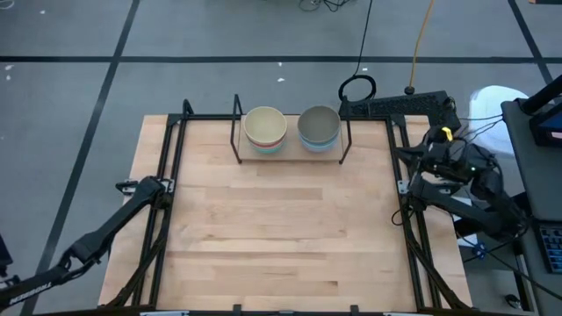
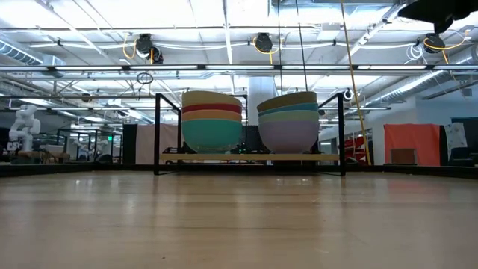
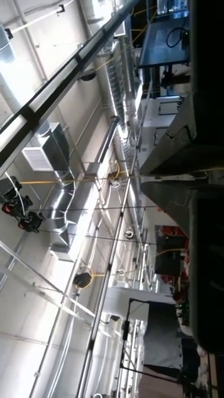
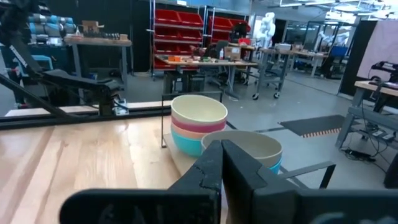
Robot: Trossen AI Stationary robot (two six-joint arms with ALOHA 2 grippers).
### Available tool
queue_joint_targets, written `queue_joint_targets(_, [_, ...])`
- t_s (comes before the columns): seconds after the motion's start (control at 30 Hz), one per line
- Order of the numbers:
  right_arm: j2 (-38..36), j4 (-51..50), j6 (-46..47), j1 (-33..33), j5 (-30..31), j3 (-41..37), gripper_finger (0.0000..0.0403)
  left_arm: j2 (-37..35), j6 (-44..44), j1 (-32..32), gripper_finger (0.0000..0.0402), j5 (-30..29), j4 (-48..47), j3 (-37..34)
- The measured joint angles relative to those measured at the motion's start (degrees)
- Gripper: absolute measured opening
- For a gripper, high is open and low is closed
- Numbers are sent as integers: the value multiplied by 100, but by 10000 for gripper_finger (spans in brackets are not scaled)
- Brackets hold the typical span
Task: Place and stack bowls onto a shelf
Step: Return to Home Position
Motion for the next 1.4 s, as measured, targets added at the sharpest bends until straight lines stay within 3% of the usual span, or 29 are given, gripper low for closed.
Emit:
queue_joint_targets(0.17, [0, 193, 25, 0, -13, -313, 0, -19, 85, 124, 31, 180, 1, -1])
queue_joint_targets(0.5, [2, 1492, -4, 0, -15, -1098, 0, -200, 149, 549, 31, 301, -2, -2])
queue_joint_targets(0.7, [4, 1649, 24, 0, -13, -1196, 0, -205, 469, 720, 31, 301, 0, -381])
queue_joint_targets(1.03, [22, 1653, 14, 0, -15, -1196, 0, -205, 479, 688, 31, 136, 74, -2115])
queue_joint_targets(1.27, [308, 1801, -37, 0, -15, -1217, 0, -202, 461, 690, 31, 170, 1246, -3615])
queue_joint_targets(1.4, [453, 2531, -23, 0, -17, -1509, 0, -202, 408, 691, 31, 362, 1620, -4374])
